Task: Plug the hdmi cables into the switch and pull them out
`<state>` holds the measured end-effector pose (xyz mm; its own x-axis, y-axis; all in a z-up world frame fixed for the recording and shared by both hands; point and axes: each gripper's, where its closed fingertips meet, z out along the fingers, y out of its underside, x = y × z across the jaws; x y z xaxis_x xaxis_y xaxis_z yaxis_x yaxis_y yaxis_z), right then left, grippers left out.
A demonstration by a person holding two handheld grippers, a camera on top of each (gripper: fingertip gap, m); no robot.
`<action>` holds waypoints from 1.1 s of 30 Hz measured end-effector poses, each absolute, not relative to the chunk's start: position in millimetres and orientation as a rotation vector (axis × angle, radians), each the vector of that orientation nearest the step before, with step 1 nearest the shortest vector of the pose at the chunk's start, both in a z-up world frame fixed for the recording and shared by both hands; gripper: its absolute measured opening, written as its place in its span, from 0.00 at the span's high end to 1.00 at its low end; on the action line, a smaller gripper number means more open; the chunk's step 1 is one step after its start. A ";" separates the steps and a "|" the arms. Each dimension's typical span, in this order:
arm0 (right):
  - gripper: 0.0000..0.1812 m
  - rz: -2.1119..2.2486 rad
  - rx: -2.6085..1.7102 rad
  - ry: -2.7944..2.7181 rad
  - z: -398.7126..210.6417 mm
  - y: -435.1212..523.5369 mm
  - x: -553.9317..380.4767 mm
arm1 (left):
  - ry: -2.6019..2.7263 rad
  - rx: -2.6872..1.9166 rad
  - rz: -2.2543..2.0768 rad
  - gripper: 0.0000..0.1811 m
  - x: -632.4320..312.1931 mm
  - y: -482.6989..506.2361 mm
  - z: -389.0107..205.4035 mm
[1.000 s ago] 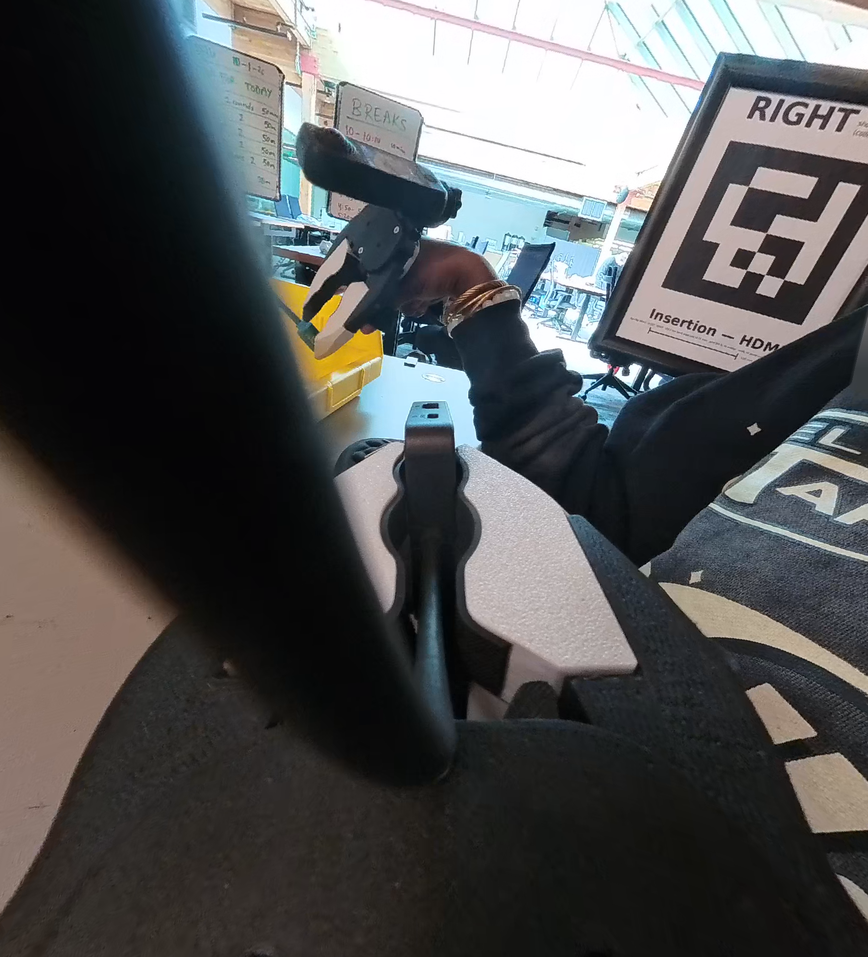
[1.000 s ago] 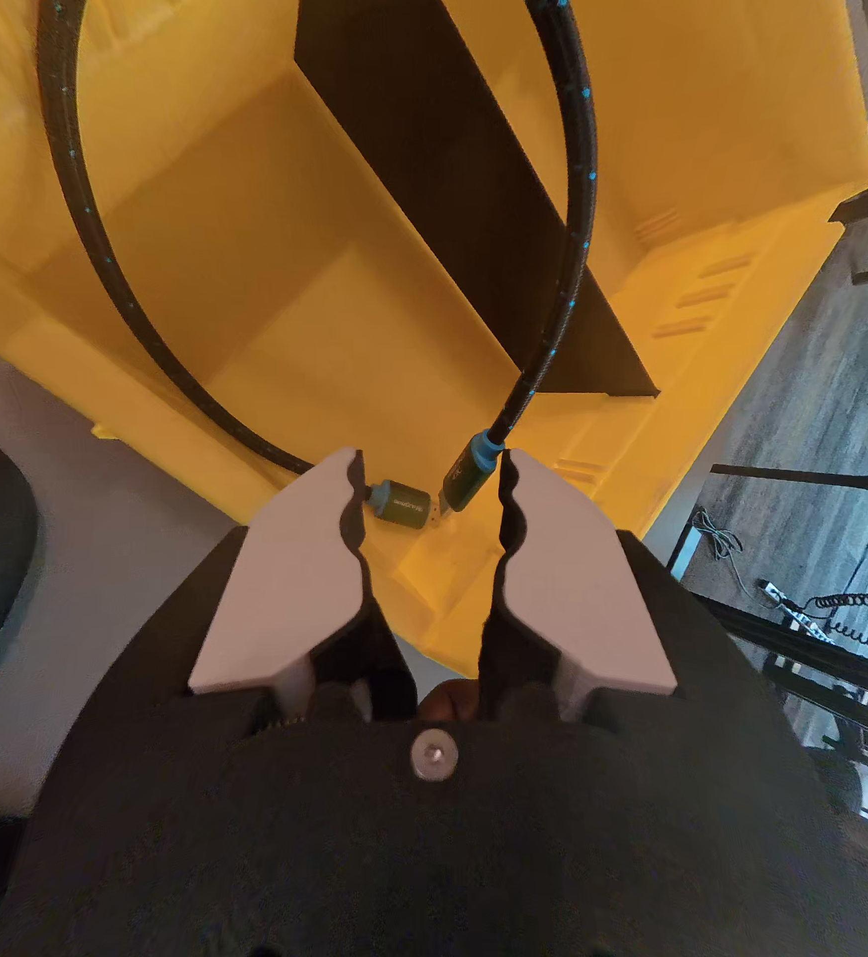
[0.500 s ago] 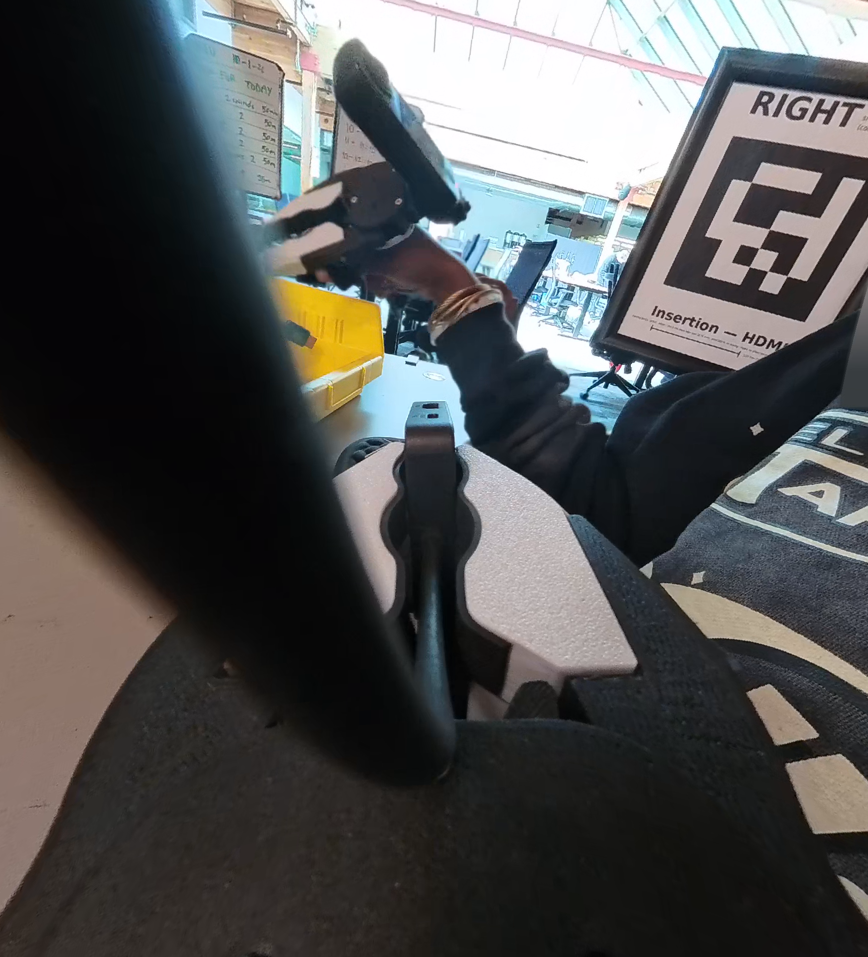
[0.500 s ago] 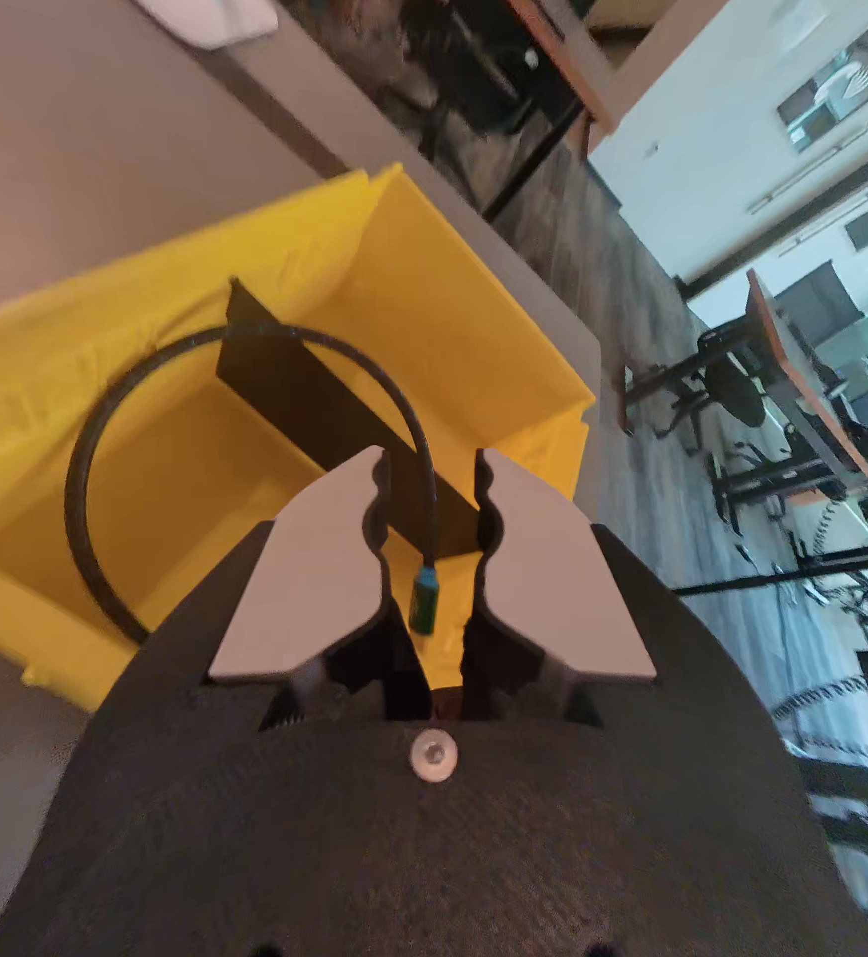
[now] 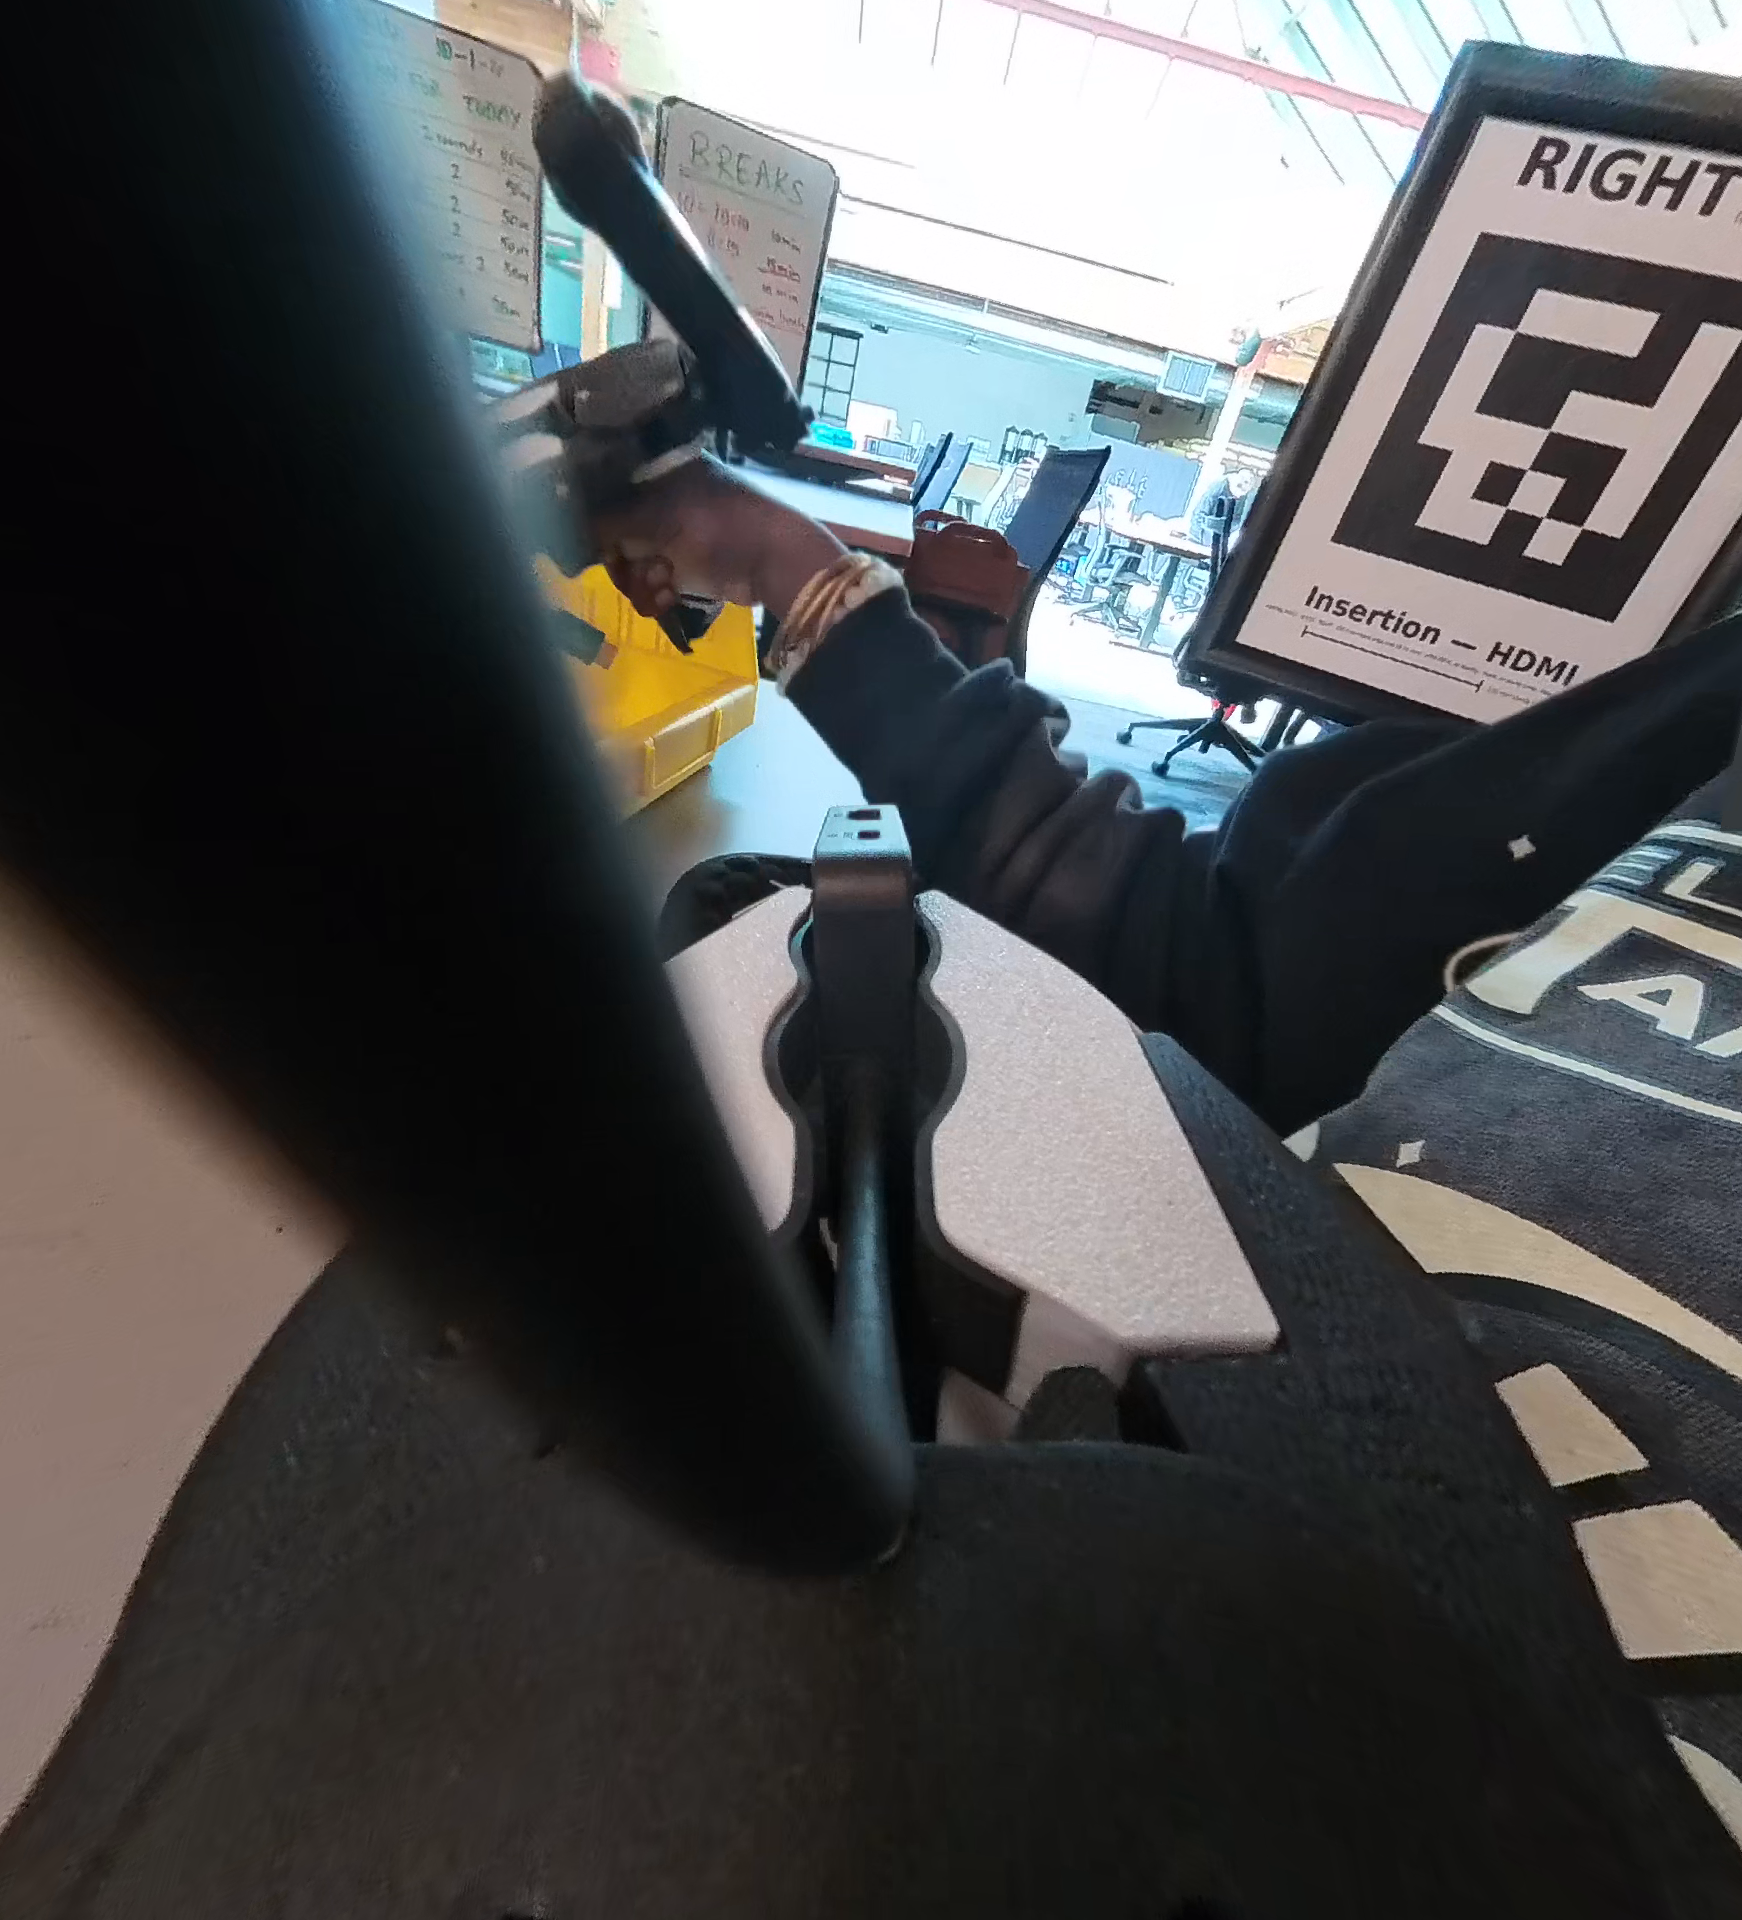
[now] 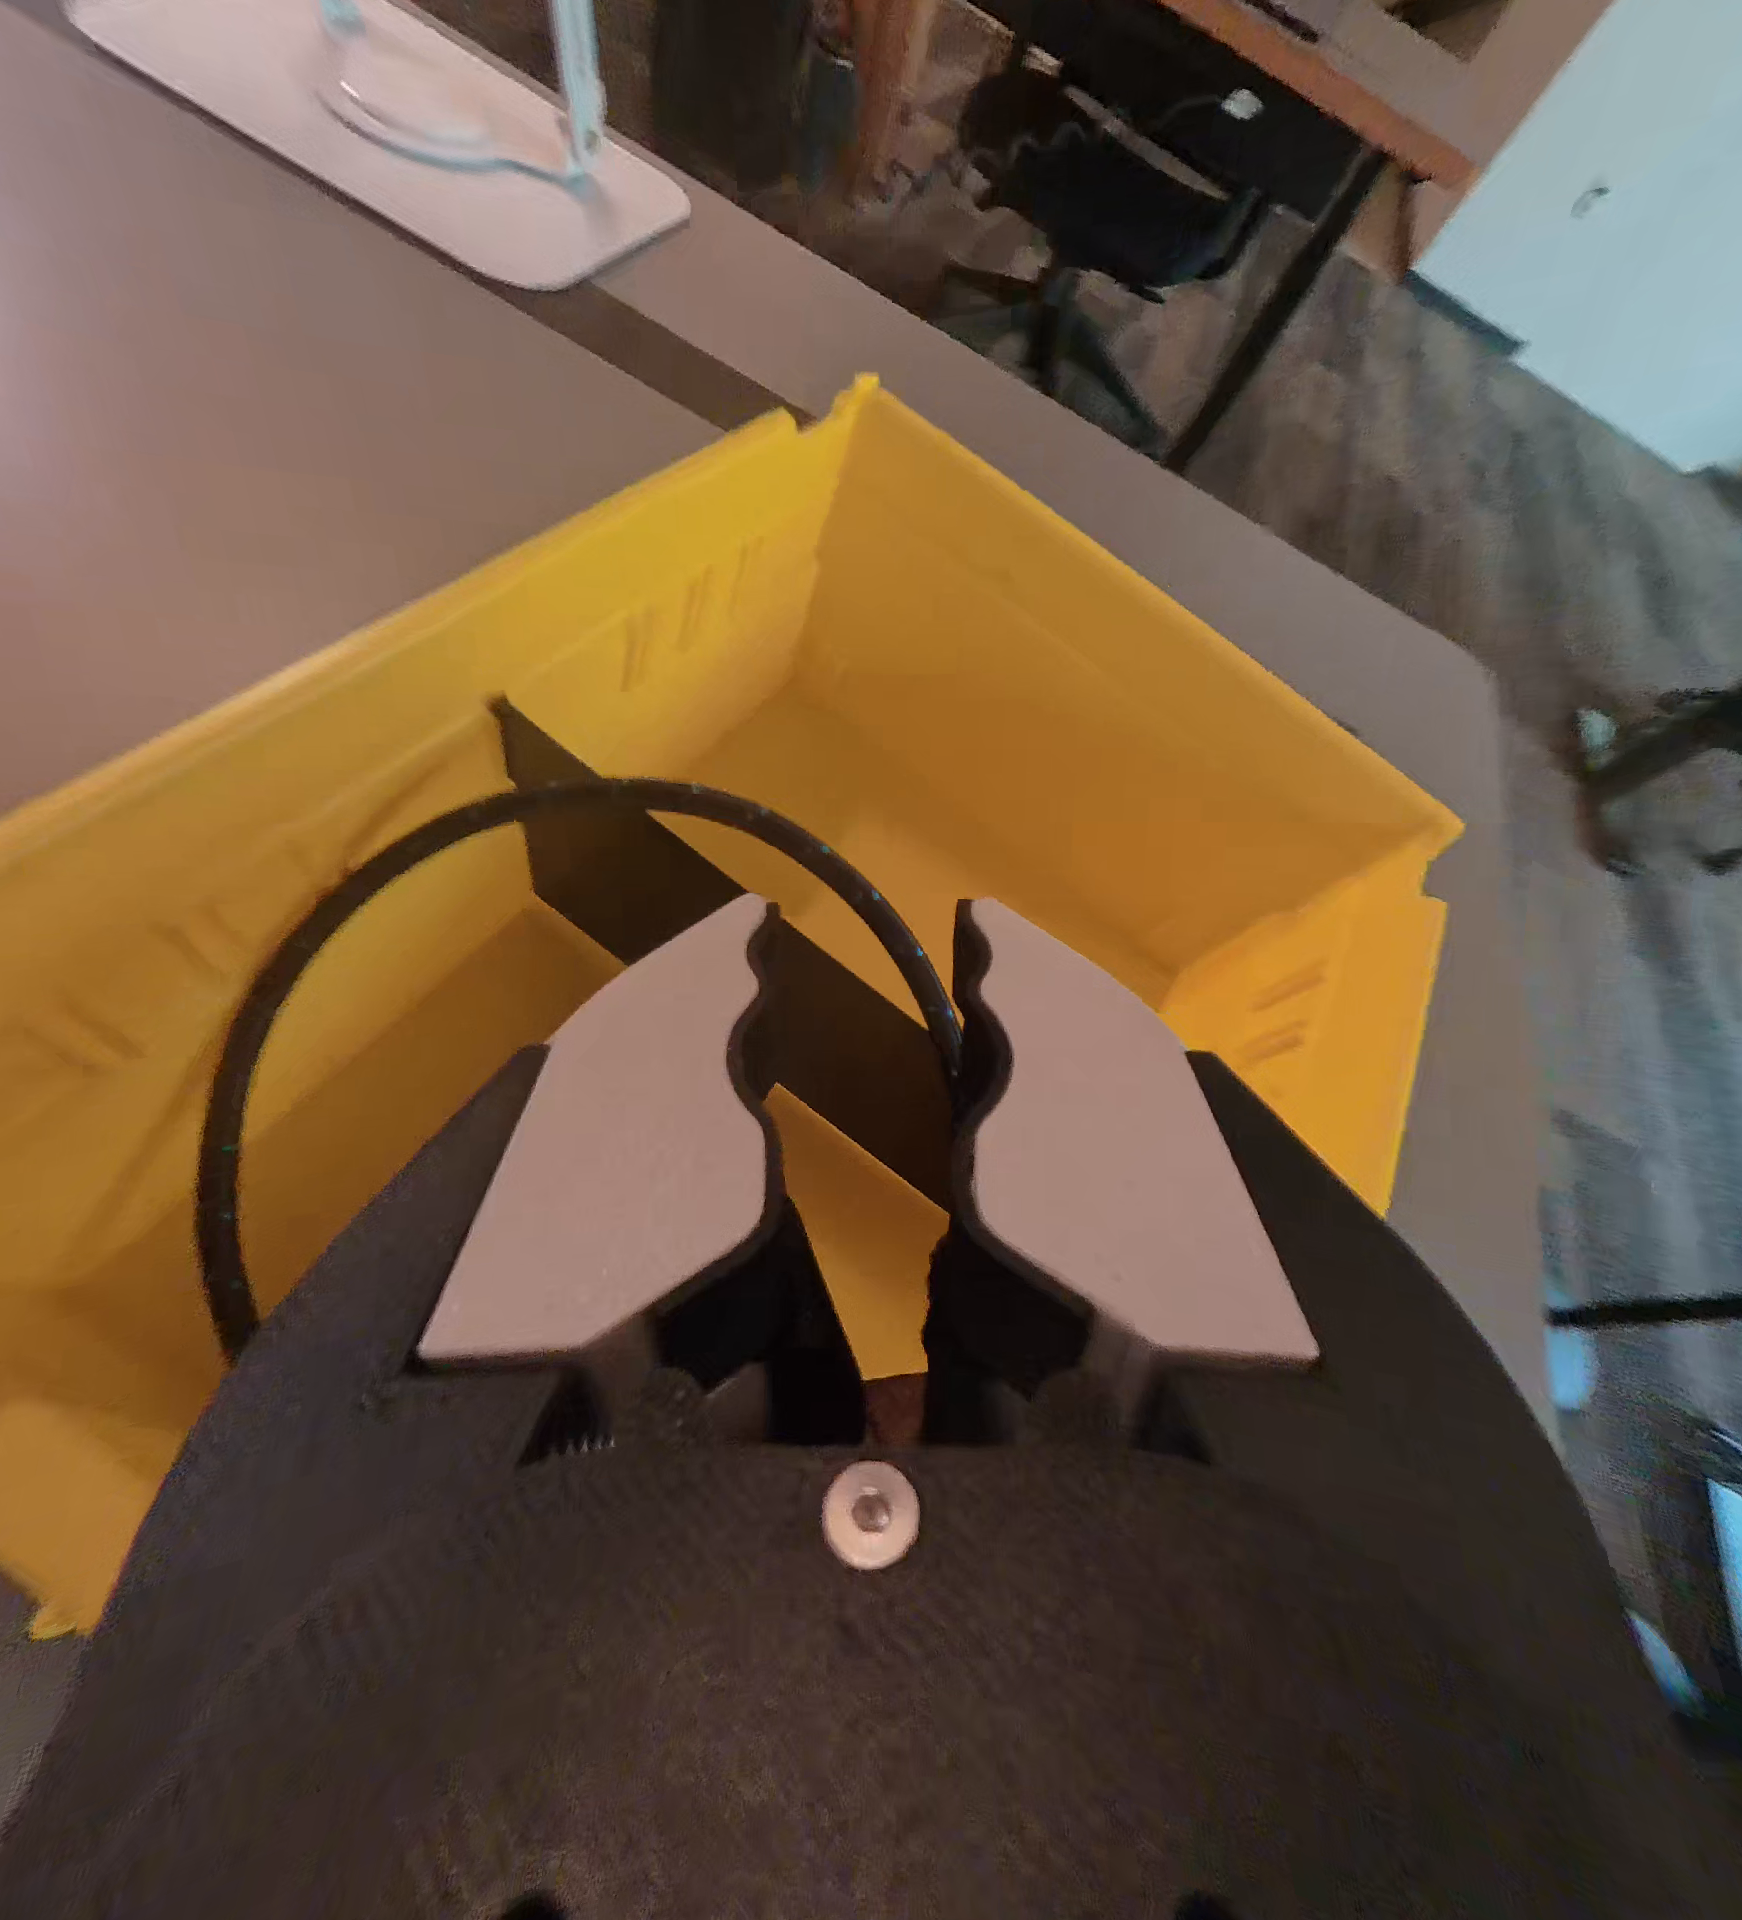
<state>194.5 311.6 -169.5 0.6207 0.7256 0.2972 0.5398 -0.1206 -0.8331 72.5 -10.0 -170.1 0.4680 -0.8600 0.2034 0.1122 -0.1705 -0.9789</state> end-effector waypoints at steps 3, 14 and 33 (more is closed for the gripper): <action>0.77 0.388 -1.885 -1.066 -169.8 314.1 189.7 | 0.695 -1.498 -0.996 0.93 73.4 -10.0 -171.2; 0.94 0.270 -1.797 -1.233 -172.3 298.3 196.1 | 0.678 -1.480 -0.997 0.93 71.1 -10.1 -168.7; 0.82 -0.119 -2.128 -1.541 -255.8 274.5 211.6 | 0.660 -1.467 -0.983 0.93 68.7 -8.7 -166.6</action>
<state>211.6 274.5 -255.8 0.3532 0.8655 0.3553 0.9097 -0.2290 -0.3464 68.7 -8.7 -166.6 0.4836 -0.8525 0.1983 0.1388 -0.1490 -0.9790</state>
